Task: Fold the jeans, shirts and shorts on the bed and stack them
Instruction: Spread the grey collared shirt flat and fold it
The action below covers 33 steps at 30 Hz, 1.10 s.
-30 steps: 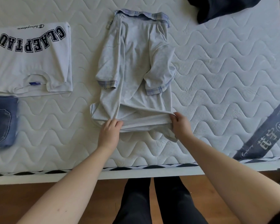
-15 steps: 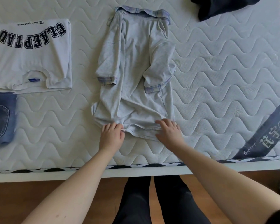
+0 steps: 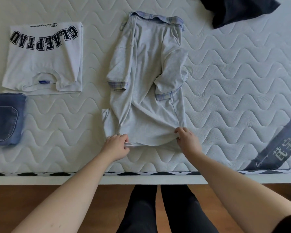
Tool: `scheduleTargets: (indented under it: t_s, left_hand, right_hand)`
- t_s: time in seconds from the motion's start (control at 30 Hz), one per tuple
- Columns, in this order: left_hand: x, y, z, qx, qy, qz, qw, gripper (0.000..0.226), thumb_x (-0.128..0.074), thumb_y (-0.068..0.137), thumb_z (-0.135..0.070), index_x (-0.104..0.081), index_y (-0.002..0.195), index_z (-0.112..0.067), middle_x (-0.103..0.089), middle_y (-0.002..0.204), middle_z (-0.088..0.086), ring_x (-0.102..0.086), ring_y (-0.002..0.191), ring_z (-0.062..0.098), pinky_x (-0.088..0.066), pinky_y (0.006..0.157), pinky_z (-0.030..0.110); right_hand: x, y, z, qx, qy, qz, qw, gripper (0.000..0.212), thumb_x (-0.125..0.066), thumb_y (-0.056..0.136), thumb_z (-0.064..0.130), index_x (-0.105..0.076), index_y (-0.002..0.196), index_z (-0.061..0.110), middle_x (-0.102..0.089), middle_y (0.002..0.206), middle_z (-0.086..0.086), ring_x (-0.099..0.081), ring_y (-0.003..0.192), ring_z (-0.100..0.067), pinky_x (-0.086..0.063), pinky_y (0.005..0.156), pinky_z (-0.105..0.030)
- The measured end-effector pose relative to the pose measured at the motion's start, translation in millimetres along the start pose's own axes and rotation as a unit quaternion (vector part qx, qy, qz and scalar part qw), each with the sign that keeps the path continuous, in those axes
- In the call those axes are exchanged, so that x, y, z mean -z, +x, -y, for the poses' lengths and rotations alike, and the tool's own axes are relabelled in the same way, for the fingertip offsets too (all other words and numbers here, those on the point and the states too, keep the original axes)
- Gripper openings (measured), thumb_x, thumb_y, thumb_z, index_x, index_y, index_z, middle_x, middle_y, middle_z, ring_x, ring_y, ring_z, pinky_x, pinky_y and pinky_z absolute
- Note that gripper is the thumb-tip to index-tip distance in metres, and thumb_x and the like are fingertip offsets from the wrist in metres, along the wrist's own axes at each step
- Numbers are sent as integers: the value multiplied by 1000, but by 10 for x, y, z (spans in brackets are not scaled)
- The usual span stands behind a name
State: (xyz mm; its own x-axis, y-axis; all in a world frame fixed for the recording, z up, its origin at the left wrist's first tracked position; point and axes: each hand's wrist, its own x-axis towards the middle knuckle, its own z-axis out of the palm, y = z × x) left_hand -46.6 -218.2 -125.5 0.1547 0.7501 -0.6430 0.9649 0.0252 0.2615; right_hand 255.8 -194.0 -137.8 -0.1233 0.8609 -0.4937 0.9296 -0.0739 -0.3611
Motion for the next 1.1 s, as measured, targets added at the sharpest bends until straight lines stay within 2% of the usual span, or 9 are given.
scheduleTargets:
  t_s: [0.1, 0.23, 0.43, 0.5, 0.6, 0.77, 0.87, 1.0, 1.1]
  left_hand:
    - [49, -141, -29, -4, -35, -25, 999, 19, -57, 78, -7, -52, 93, -19, -63, 92, 3, -57, 92, 29, -33, 68, 32]
    - [148, -340, -63, -6, -71, -109, 991, 32, -49, 73, 14, -55, 93, -9, -57, 97, 8, -49, 95, 28, -39, 72, 37]
    - [360, -651, 12, 55, -39, -212, 975, 29, -48, 66, 20, -53, 80, -4, -52, 81, 14, -49, 78, 31, -36, 62, 39]
    - [447, -717, 33, 73, -29, -236, 969, 30, -48, 64, 21, -52, 78, -5, -52, 76, 13, -51, 73, 32, -33, 60, 37]
    - [581, -806, 33, 108, -46, -281, 953, 35, -50, 63, 21, -56, 86, -5, -58, 81, 14, -54, 77, 34, -41, 67, 41]
    - [916, -921, 2, 208, -161, -372, 890, 46, -50, 67, 22, -61, 104, -4, -56, 106, 21, -51, 97, 41, -44, 82, 46]
    - [1147, -978, 40, 261, -253, -415, 834, 41, -50, 73, 18, -59, 107, -3, -49, 115, 24, -51, 99, 44, -44, 85, 48]
    - [1390, -1014, 101, 267, -315, -452, 791, 33, -49, 83, 10, -56, 113, 0, -47, 121, 28, -52, 100, 47, -43, 85, 51]
    - [1484, -988, 90, 269, -363, -453, 768, 25, -44, 93, 0, -53, 117, -1, -55, 117, 29, -56, 100, 46, -42, 81, 46]
  right_hand:
    - [146, -160, 18, 4, 14, -25, 1000, 36, -53, 81, -10, -57, 113, 8, -52, 103, -10, -54, 90, -33, -35, 63, -33]
    - [396, -314, 16, -22, 17, -57, 998, 45, -51, 79, -15, -57, 118, 6, -52, 112, -14, -52, 99, -33, -41, 66, -36]
    - [791, -571, -66, -46, -6, -33, 998, 32, -49, 93, 2, -64, 120, 9, -65, 107, -16, -60, 88, -39, -52, 71, -46]
    - [898, -670, -50, -50, -14, -59, 997, 34, -48, 92, 1, -63, 121, 10, -67, 97, -16, -61, 82, -38, -51, 66, -43]
    - [1074, -796, 5, -60, -18, -88, 994, 39, -46, 94, 1, -59, 128, 12, -66, 90, -18, -60, 77, -36, -45, 60, -38]
    - [1476, -908, 112, -118, 101, -104, 982, 51, -41, 90, 0, -54, 135, 19, -69, 96, -14, -66, 83, -31, -55, 73, -40]
    - [1796, -936, 171, -158, 275, -140, 938, 51, -34, 83, -5, -64, 117, 18, -69, 87, -13, -69, 68, -20, -55, 63, -30]
    - [2253, -991, 185, -169, 390, -174, 888, 50, -29, 78, -8, -68, 91, 21, -70, 80, -15, -72, 67, -28, -60, 75, -43]
    - [2560, -1046, 229, -161, 426, -186, 871, 52, -24, 80, -11, -67, 100, 11, -68, 81, -16, -72, 62, -24, -61, 61, -33]
